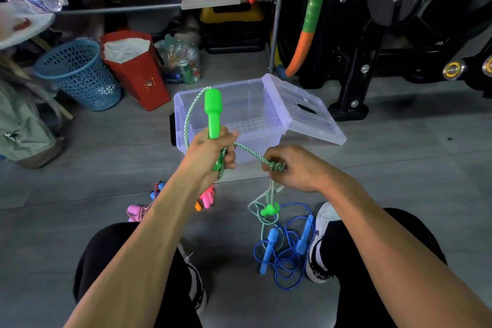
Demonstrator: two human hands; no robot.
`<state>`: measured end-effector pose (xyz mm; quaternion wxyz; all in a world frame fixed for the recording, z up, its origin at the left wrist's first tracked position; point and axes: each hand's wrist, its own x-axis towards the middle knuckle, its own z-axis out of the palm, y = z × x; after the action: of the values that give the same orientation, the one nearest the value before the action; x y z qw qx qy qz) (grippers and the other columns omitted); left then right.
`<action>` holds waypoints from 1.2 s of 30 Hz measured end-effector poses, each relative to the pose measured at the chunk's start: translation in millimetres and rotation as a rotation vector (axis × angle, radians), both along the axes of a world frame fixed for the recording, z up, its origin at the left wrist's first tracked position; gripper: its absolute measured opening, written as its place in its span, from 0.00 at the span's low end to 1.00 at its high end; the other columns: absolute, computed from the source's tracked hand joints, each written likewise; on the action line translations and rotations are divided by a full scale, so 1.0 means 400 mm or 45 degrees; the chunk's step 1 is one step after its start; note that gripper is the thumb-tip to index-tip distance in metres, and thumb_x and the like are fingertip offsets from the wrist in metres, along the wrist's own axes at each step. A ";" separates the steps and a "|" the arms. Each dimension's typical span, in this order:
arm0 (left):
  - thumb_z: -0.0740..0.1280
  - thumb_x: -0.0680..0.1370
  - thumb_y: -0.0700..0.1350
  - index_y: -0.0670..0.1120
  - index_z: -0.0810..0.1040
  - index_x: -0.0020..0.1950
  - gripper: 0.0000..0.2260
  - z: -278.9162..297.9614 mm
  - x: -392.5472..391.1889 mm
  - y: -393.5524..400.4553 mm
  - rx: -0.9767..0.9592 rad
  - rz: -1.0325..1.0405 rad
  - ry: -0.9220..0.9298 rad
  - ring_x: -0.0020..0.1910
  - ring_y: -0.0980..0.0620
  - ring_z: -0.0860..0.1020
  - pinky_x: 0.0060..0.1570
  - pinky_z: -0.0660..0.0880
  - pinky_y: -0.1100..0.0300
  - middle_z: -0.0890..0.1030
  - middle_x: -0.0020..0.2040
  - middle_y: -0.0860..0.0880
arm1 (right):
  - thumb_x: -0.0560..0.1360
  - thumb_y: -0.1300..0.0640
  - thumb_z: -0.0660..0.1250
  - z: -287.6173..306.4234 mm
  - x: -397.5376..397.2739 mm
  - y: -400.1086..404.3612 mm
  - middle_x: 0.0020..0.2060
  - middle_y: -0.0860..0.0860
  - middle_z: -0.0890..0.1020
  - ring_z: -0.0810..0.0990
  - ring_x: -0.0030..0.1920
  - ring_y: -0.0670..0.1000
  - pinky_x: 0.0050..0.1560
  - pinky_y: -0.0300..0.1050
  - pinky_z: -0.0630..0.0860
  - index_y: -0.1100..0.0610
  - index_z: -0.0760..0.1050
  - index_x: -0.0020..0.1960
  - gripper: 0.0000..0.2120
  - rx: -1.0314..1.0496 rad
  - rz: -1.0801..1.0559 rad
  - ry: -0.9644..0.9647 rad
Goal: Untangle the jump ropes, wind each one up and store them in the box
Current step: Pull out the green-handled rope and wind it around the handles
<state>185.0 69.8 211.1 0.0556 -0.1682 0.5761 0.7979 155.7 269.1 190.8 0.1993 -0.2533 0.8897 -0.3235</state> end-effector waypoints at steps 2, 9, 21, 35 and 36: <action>0.66 0.79 0.38 0.48 0.64 0.36 0.15 -0.004 -0.002 -0.010 0.013 0.021 -0.021 0.21 0.56 0.60 0.20 0.59 0.67 0.69 0.31 0.47 | 0.74 0.61 0.67 0.003 -0.001 0.008 0.37 0.41 0.79 0.77 0.39 0.44 0.43 0.41 0.72 0.49 0.77 0.47 0.07 0.041 0.008 0.028; 0.72 0.74 0.53 0.45 0.79 0.47 0.12 -0.007 0.014 -0.023 -0.555 -0.319 -0.155 0.22 0.52 0.59 0.22 0.57 0.65 0.77 0.33 0.48 | 0.73 0.48 0.72 0.035 0.004 0.014 0.36 0.54 0.83 0.81 0.38 0.56 0.41 0.52 0.77 0.53 0.78 0.44 0.09 -0.251 -0.170 0.012; 0.67 0.76 0.41 0.45 0.77 0.38 0.07 -0.023 0.002 0.021 0.009 0.077 -0.156 0.23 0.54 0.64 0.23 0.60 0.63 0.82 0.44 0.49 | 0.80 0.58 0.64 0.043 0.018 0.002 0.46 0.50 0.82 0.81 0.41 0.48 0.42 0.44 0.79 0.57 0.82 0.53 0.09 -0.498 -0.228 0.041; 0.60 0.78 0.36 0.43 0.71 0.42 0.06 -0.053 -0.034 0.023 0.218 0.452 -0.350 0.27 0.52 0.81 0.27 0.76 0.65 0.81 0.32 0.48 | 0.79 0.59 0.61 0.058 0.007 -0.022 0.25 0.51 0.69 0.79 0.38 0.54 0.45 0.44 0.76 0.57 0.64 0.32 0.16 -1.399 -0.643 -0.808; 0.60 0.78 0.35 0.42 0.71 0.42 0.05 -0.054 -0.035 0.019 0.207 0.497 -0.359 0.25 0.52 0.80 0.27 0.77 0.64 0.80 0.33 0.47 | 0.78 0.58 0.63 0.054 0.006 -0.022 0.23 0.50 0.67 0.78 0.34 0.54 0.44 0.44 0.75 0.58 0.66 0.33 0.16 -1.238 -0.647 -0.768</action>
<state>170.8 77.5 189.7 -0.0063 -0.3808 0.4532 0.8060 158.0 260.3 212.3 0.2206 0.0071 0.5778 -0.7858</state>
